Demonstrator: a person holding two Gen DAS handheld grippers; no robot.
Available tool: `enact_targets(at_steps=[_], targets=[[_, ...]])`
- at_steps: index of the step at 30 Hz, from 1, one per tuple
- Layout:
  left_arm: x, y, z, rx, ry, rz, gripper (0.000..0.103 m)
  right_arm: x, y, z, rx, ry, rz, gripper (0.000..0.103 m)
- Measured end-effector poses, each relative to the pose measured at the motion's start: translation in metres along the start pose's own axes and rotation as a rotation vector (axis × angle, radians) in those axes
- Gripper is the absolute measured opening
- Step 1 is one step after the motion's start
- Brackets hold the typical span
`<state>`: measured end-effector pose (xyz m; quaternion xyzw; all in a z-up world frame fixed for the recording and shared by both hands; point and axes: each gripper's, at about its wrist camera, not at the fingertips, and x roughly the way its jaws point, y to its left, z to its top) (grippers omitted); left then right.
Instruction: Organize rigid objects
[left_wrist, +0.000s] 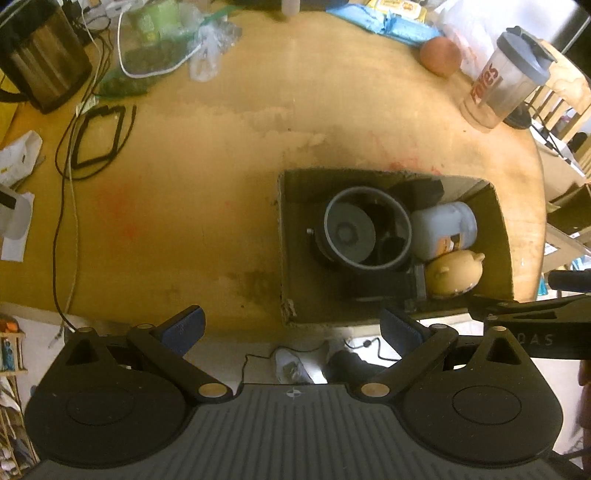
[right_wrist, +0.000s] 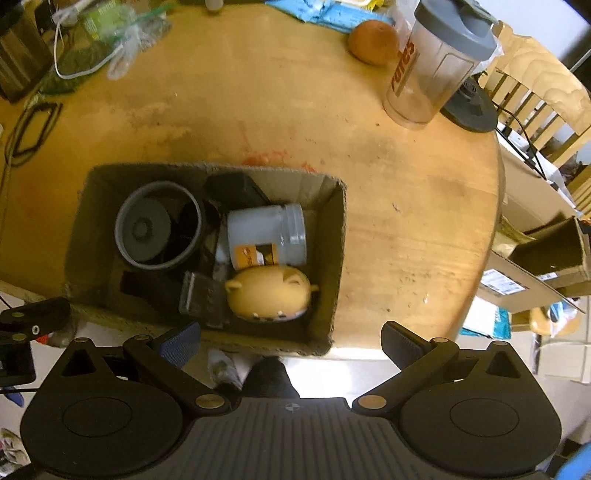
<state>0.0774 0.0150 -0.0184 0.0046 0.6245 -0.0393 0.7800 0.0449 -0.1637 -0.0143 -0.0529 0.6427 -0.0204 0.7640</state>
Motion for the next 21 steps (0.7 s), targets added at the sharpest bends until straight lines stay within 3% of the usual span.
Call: enact_targets(at_steps=[10, 21], targets=[[0.009, -0.004, -0.008, -0.004, 0.063, -0.022, 0.103, 0.006, 0.004, -0.007, -0.029, 0.036, -0.023, 0.103], [0.009, -0.007, -0.010, -0.003, 0.070, -0.015, 0.103, 0.006, 0.001, -0.011, -0.031, 0.036, -0.029, 0.103]])
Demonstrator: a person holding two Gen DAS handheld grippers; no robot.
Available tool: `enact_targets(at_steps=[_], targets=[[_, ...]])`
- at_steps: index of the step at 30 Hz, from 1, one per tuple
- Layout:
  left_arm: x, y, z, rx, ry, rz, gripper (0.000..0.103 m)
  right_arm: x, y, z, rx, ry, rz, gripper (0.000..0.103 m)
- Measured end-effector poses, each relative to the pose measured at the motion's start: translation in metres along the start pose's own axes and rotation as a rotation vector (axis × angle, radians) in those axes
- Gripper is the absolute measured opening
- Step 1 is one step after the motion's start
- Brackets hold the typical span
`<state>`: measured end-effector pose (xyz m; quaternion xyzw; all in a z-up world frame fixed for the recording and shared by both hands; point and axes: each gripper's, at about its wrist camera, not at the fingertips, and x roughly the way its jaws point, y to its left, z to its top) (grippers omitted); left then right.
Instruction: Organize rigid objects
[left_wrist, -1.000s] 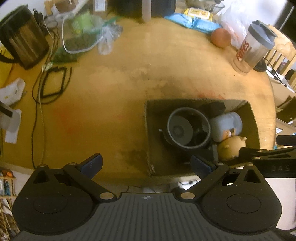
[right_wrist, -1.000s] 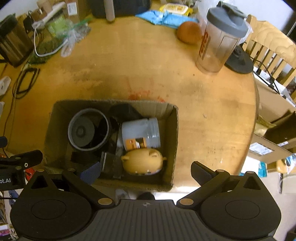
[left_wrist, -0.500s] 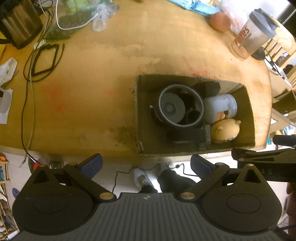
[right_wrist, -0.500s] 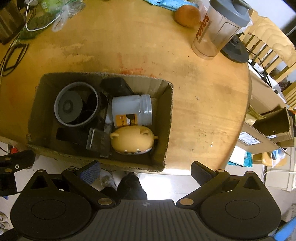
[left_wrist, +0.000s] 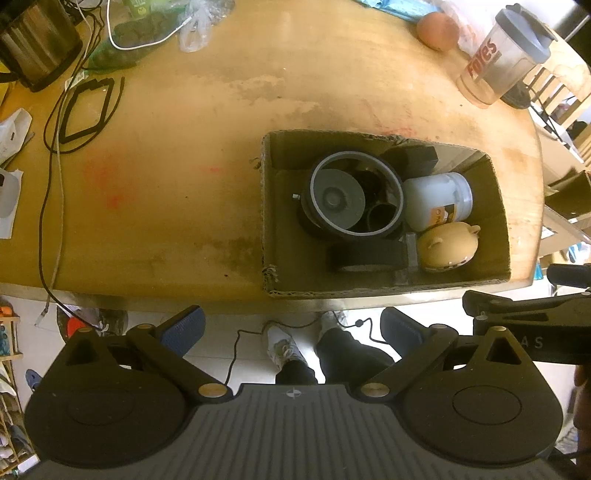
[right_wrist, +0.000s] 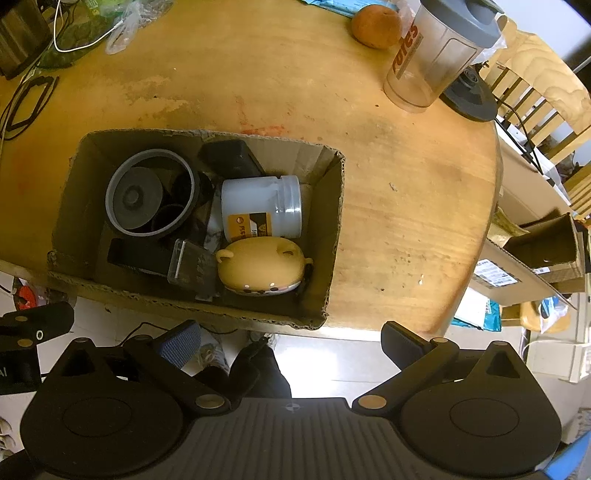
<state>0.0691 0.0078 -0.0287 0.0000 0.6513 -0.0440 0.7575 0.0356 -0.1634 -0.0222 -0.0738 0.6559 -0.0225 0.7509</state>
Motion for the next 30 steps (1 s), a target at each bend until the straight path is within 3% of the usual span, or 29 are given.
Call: enact_targets(at_steps=[30], targets=[[-0.0036, 0.0014, 0.0033, -0.013, -0.023, 0.007, 0.103, 0.0015, -0.0067, -0.0011, 0.031, -0.004, 0.011, 0.103]])
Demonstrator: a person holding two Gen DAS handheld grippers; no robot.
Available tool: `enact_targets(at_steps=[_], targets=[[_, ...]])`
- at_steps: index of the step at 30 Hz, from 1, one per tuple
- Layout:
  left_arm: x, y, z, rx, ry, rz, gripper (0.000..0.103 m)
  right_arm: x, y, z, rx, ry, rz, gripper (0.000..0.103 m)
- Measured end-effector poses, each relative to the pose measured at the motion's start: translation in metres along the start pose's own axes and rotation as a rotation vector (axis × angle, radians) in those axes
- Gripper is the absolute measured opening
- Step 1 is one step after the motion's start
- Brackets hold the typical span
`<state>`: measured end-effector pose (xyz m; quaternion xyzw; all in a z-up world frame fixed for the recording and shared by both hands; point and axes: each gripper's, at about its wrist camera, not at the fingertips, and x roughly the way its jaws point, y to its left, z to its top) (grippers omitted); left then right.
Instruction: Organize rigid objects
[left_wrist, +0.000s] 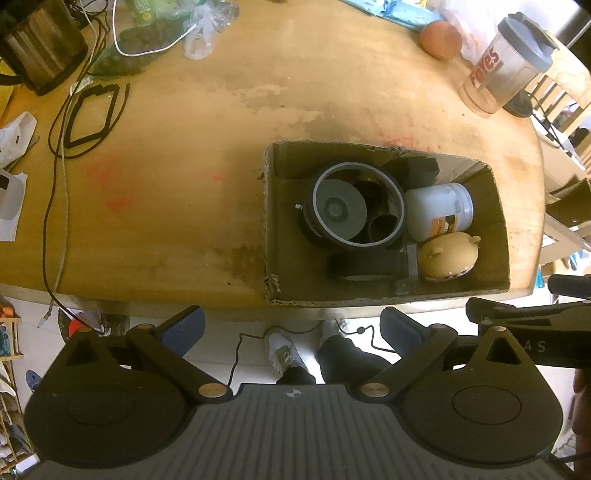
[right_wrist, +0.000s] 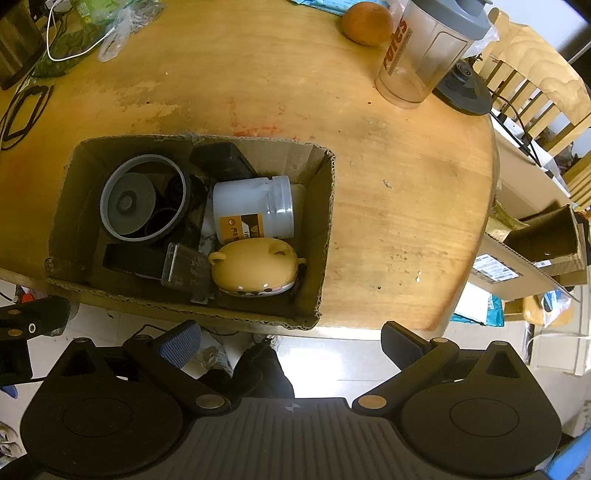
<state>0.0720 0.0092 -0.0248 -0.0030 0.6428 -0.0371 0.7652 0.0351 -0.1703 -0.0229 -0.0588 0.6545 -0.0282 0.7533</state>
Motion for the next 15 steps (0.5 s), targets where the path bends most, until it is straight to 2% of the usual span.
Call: enact_targets(at_steps=[11, 15], targets=[[-0.0012, 0.0022, 0.0021, 0.010, -0.014, 0.005, 0.103, -0.0017, -0.0040, 0.0005, 0.024, -0.009, 0.045, 0.103], [-0.0038, 0.0052, 0.0048, 0.004, -0.034, -0.039, 0.103, -0.0040, -0.0073, 0.0021, 0.035, -0.026, 0.105, 0.103]])
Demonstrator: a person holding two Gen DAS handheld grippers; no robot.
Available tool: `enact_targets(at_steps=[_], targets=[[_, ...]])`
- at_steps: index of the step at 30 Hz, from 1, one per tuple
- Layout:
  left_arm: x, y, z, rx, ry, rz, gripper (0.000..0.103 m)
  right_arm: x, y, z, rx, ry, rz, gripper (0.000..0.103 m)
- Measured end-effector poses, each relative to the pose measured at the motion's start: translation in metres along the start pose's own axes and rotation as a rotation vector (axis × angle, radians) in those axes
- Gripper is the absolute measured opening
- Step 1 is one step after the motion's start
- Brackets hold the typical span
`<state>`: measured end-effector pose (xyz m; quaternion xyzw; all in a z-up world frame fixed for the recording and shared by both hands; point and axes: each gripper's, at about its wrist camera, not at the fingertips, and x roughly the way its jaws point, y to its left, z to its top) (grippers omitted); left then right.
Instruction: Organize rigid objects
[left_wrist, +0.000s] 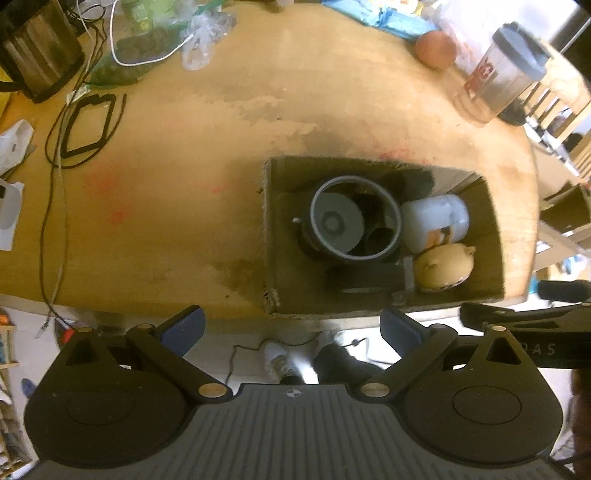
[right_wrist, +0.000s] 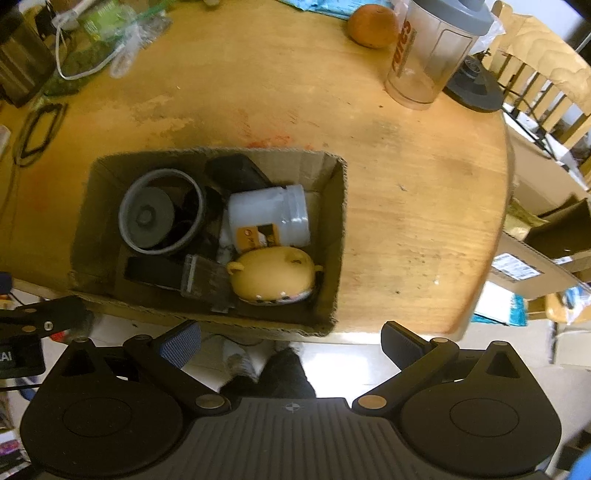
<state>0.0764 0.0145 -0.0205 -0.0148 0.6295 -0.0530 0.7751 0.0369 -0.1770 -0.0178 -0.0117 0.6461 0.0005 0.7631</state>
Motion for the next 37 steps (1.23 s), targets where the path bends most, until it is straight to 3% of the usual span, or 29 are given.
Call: enact_targets(at_steps=[3, 9, 20, 31, 37], targets=[[-0.002, 0.002, 0.002, -0.014, -0.016, -0.048, 0.103, -0.003, -0.003, 0.001, 0.011, -0.017, 0.048, 0.103], [-0.005, 0.005, 0.003, -0.012, -0.029, -0.055, 0.103, -0.006, -0.010, 0.002, 0.019, -0.033, 0.077, 0.103], [0.003, 0.011, 0.001, -0.009, -0.004, 0.019, 0.103, 0.000, -0.020, 0.001, 0.055, -0.028, 0.051, 0.103], [0.009, 0.017, 0.001, -0.022, 0.010, 0.037, 0.103, 0.003, -0.031, 0.000, 0.067, -0.035, 0.029, 0.103], [0.010, 0.025, 0.006, -0.028, -0.024, 0.061, 0.103, 0.007, -0.045, 0.004, 0.076, -0.037, 0.028, 0.103]])
